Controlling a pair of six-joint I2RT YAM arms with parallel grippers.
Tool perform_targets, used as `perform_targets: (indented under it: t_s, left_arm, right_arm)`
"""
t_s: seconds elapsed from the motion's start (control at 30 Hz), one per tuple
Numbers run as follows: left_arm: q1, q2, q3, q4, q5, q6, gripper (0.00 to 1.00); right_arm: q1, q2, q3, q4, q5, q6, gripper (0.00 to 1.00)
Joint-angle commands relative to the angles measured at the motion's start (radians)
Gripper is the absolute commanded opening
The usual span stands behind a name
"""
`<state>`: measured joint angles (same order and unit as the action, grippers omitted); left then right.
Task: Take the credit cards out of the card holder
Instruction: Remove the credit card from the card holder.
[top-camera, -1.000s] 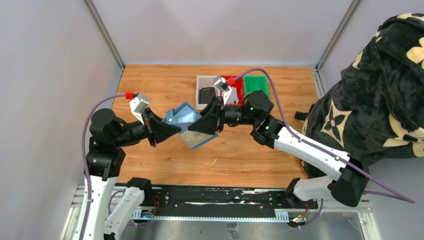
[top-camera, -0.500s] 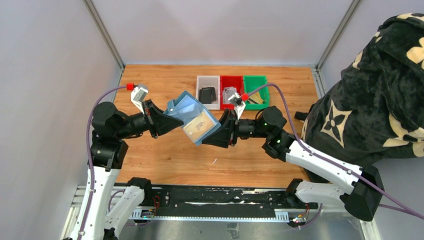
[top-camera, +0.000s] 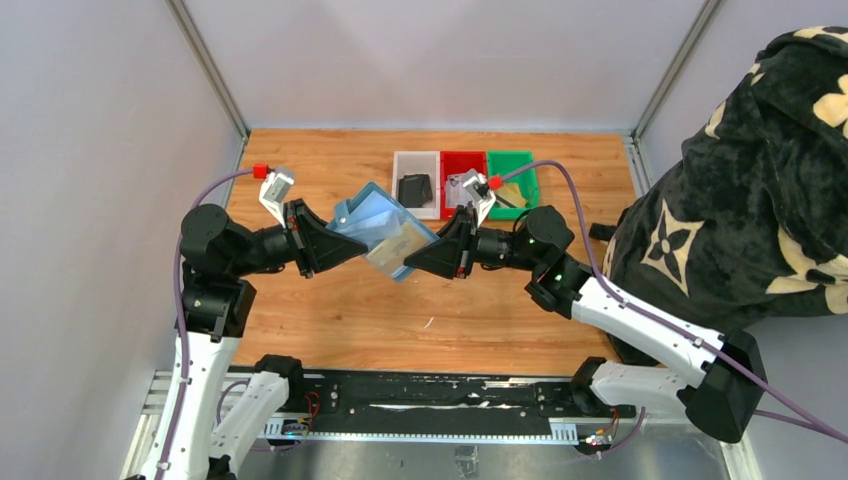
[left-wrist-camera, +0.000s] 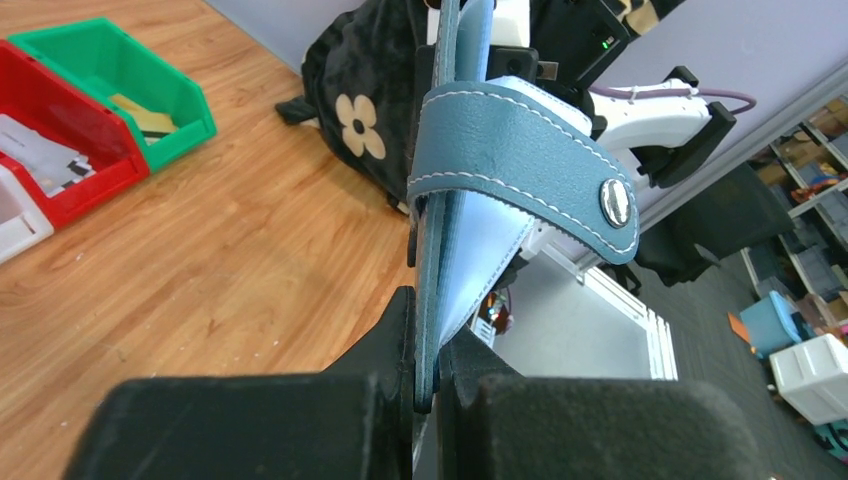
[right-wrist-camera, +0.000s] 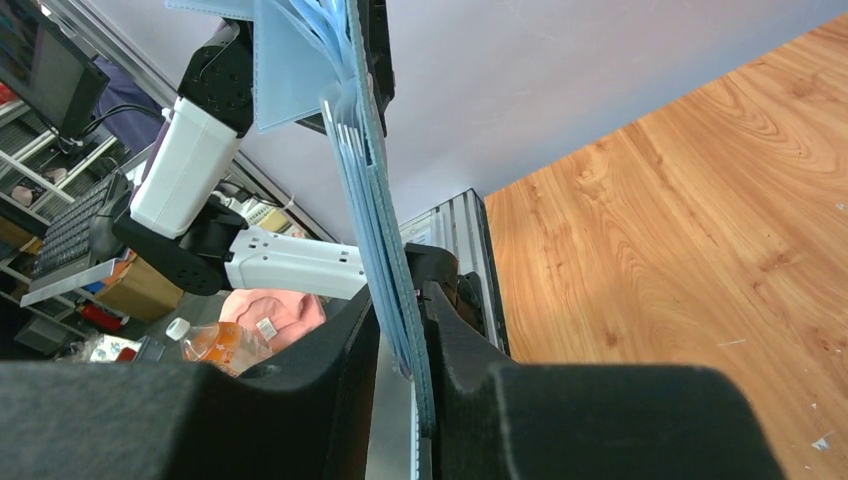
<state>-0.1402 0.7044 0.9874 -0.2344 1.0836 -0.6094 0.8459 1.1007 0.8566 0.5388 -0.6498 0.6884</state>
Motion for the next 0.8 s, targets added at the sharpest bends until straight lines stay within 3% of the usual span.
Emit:
perform_targets:
  t_s: [0.0,0.3,0.43,0.47,0.53,0.57,0.6,0.77]
  left_arm:
    - [0.001,0.003,0.011,0.04,0.064,-0.038,0.0]
    - [0.001,0.008,-0.003,0.027,0.106,-0.031,0.0]
    - [0.001,0.01,0.004,-0.001,0.106,-0.003,0.0]
    - [0.001,0.012,0.007,-0.012,0.1,0.005,0.06]
    - [0.001,0.019,0.01,-0.026,0.09,0.011,0.46]
    - [0.001,0.022,0.011,-0.036,0.088,0.014,0.59]
    - [0.001,0.023,0.01,-0.048,0.078,0.022,0.66]
    - [-0.004,0.0,-0.049,0.026,0.073,-0.021,0.71]
  right_arm:
    - [-0.01,0.012,0.038,0.022,0.036,-0.01,0.24]
    - [-0.008,0.063,0.1,0.097,-0.01,0.019,0.28]
    - [-0.008,0.073,0.101,0.13,-0.026,0.043,0.17]
    - [-0.008,0.072,0.098,0.131,-0.027,0.049,0.13]
    - [-0.008,0.069,0.092,0.122,-0.02,0.051,0.05]
    - [-0.009,0.067,0.089,0.117,-0.015,0.051,0.02]
    - [-0.008,0.067,0.089,0.109,-0.011,0.054,0.0]
    - [-0.003,0.082,0.108,0.104,-0.016,0.073,0.0]
